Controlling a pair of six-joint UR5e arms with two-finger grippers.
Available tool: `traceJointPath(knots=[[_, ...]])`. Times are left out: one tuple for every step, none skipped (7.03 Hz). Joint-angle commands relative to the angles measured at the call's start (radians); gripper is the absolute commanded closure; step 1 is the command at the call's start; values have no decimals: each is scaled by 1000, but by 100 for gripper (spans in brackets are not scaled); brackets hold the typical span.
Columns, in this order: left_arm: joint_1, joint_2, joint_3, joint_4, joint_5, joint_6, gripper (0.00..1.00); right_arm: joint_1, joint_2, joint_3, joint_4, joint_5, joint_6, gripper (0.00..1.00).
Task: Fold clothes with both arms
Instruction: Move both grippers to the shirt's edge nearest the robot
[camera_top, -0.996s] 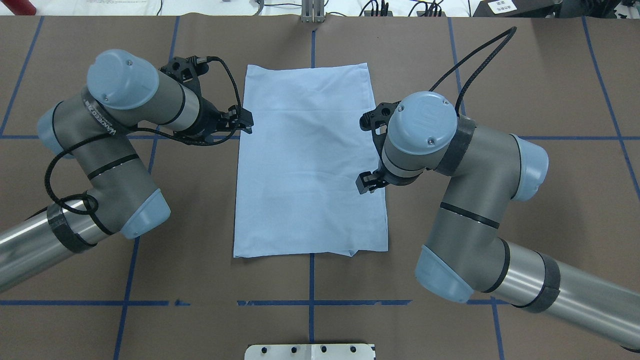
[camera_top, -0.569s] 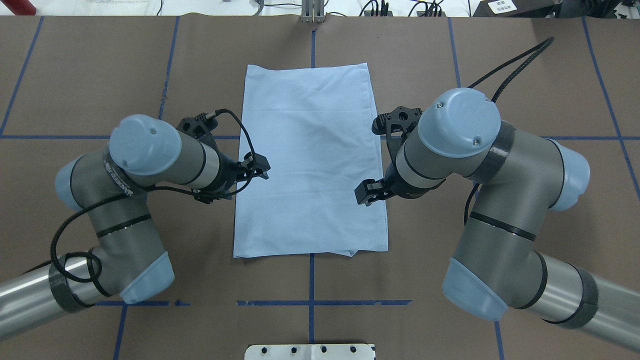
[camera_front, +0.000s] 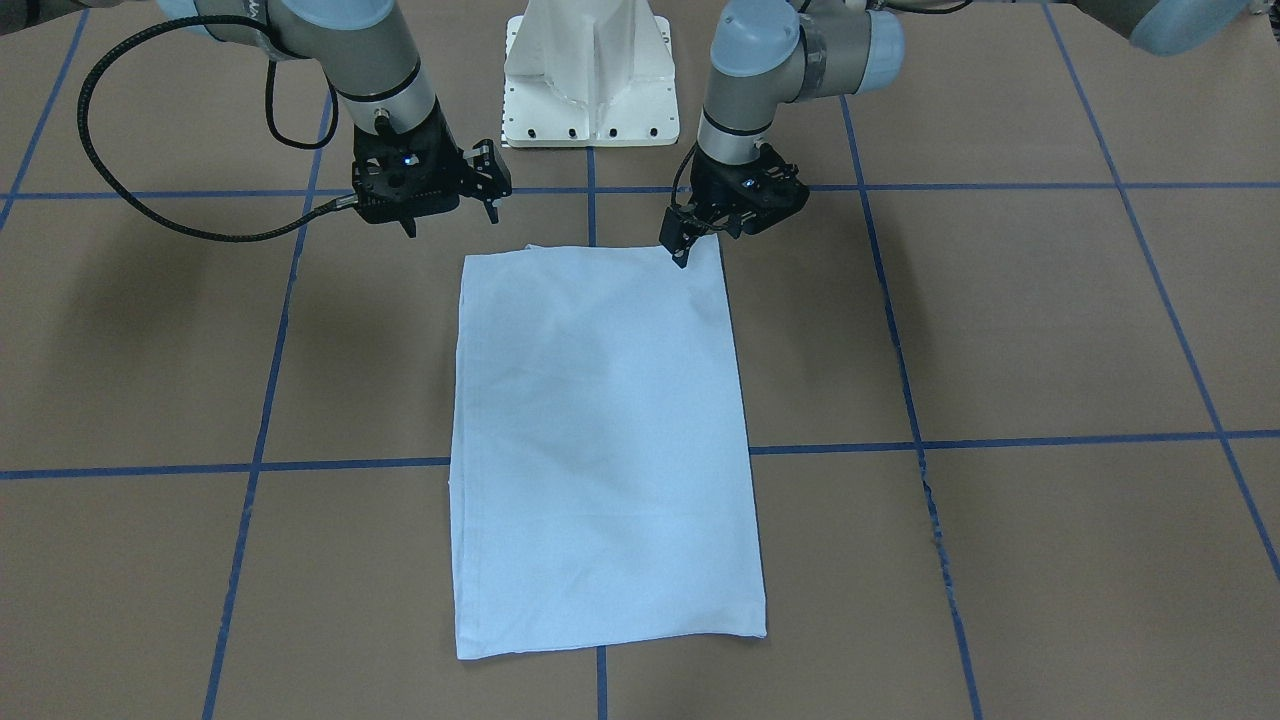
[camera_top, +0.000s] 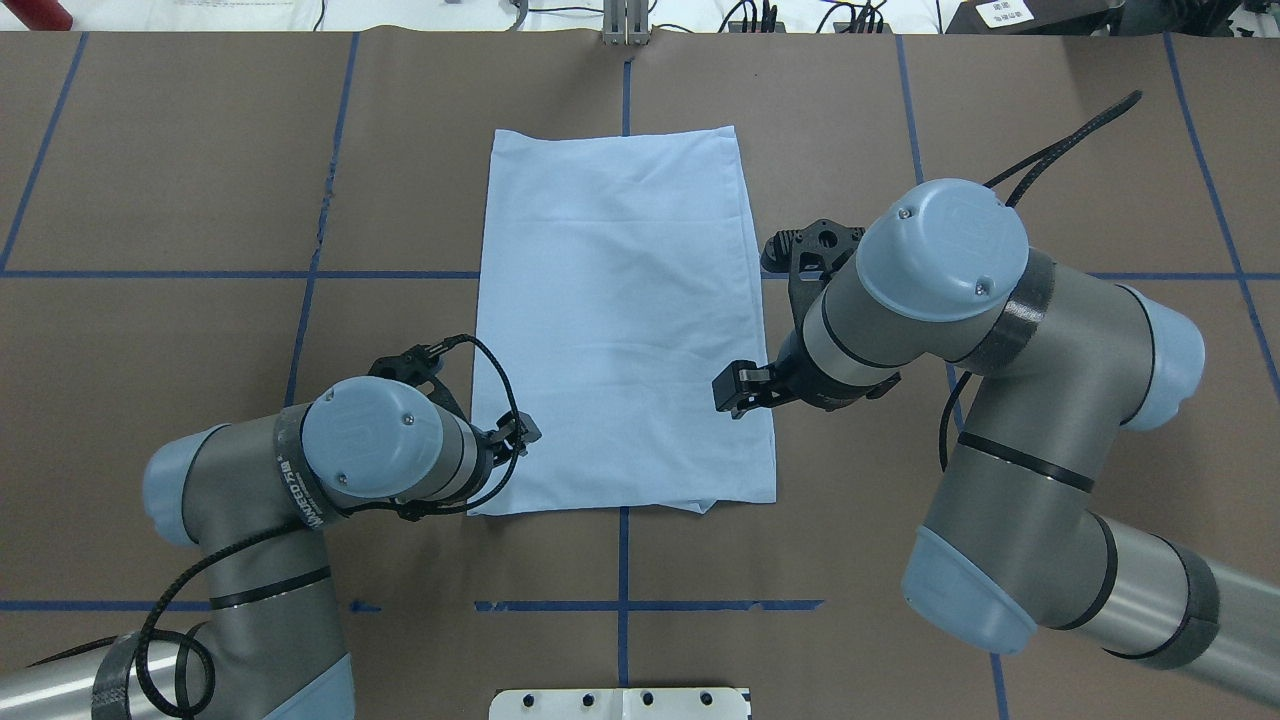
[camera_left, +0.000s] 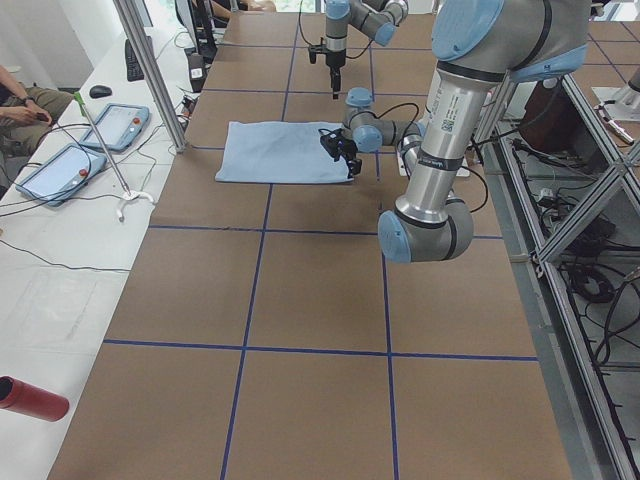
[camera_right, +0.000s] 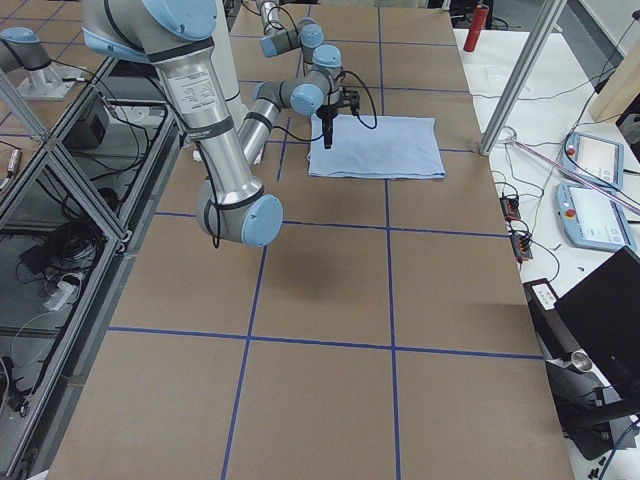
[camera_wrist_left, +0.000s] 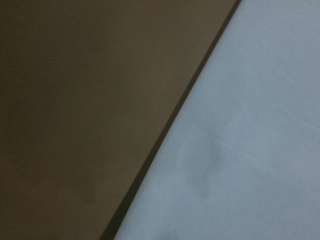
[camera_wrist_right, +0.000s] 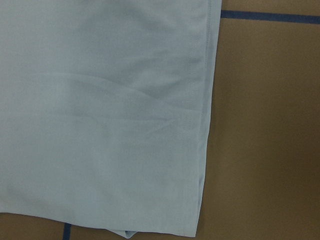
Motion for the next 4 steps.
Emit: traceJointPath(knots=[[27, 1, 40, 11, 11, -10, 0, -2, 0, -4, 2, -4, 11, 0], [27, 2, 42, 11, 11, -11, 0, -2, 0, -4, 2, -4, 11, 0], [26, 1, 41, 11, 12, -13, 3, -2, 1, -4, 2, -6, 11, 0], [26, 1, 27, 12, 12, -14, 15, -2, 2, -3, 2, -4, 11, 0]])
